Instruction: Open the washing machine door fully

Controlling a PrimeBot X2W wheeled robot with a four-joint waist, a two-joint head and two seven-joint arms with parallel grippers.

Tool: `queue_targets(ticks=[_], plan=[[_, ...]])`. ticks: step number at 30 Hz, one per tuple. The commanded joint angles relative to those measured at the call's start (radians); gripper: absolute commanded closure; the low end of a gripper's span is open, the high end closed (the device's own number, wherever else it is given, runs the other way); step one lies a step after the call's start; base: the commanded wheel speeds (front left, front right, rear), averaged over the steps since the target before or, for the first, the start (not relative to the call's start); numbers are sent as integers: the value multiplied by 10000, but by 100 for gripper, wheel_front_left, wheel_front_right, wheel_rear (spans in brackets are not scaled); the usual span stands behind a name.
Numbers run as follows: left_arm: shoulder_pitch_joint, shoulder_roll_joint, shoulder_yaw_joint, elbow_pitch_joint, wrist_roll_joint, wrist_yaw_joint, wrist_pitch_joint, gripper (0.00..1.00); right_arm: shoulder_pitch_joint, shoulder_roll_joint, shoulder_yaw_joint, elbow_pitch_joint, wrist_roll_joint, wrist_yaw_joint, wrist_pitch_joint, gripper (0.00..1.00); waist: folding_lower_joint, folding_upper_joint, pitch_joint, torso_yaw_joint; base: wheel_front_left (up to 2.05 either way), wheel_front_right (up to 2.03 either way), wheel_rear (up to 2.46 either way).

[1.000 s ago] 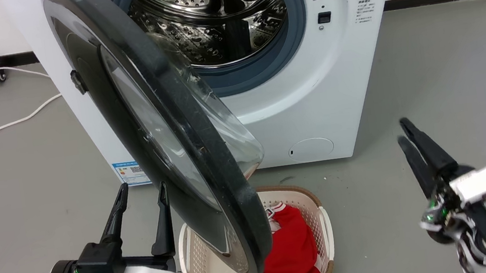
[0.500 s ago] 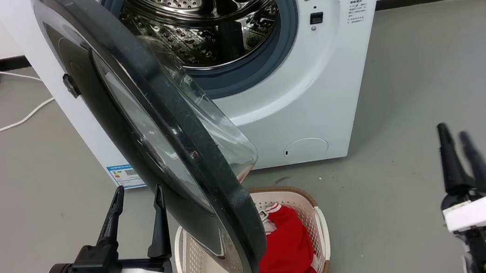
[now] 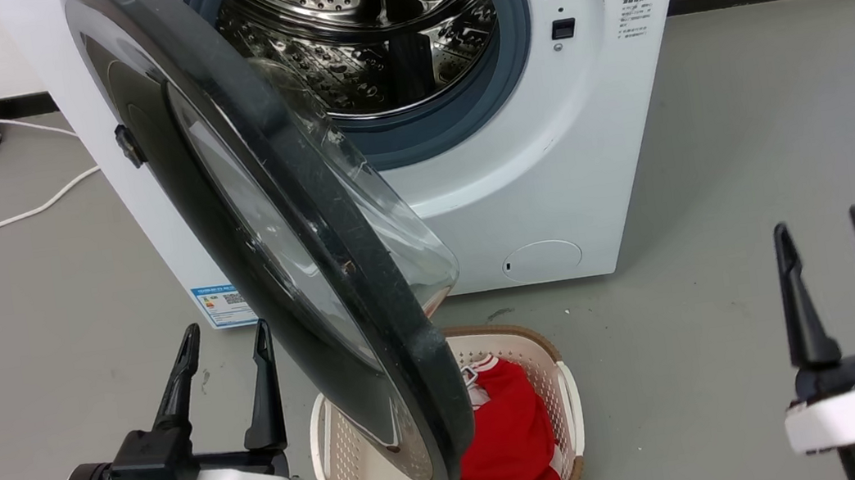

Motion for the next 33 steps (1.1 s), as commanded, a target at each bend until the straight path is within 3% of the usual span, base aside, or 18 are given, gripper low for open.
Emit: queue_targets(ticks=[1, 7, 19, 20, 21, 33], plan=[[-26, 6, 44, -38, 62, -2, -27, 0, 304, 43, 95, -79, 17, -5, 92, 0, 0, -1, -4, -12, 0, 0, 0], [24, 7, 49, -44, 71, -5, -27, 0, 756, 44, 412, 448, 712, -5, 144, 0, 0, -1, 7, -65, 0, 0, 0], [-22, 5, 18, -126, 125, -13, -27, 0, 365, 43, 411, 748, 890, -5, -37, 0, 0, -1, 35, -81, 0, 0, 0], [-34, 5, 27, -162, 124, -14, -26, 36, 350, 43, 404, 767, 896, -5, -52, 0, 0, -1, 38, -83, 0, 0, 0], [-31, 5, 37, -180, 117, -14, -27, 100, 348, 43, 400, 781, 895, -5, -46, 0, 0, -1, 32, -85, 0, 0, 0], [-128, -1, 174, -574, -78, 6, -27, 100, 292, 44, 359, 918, 1046, -5, -120, 0, 0, -1, 105, -89, 0, 0, 0]])
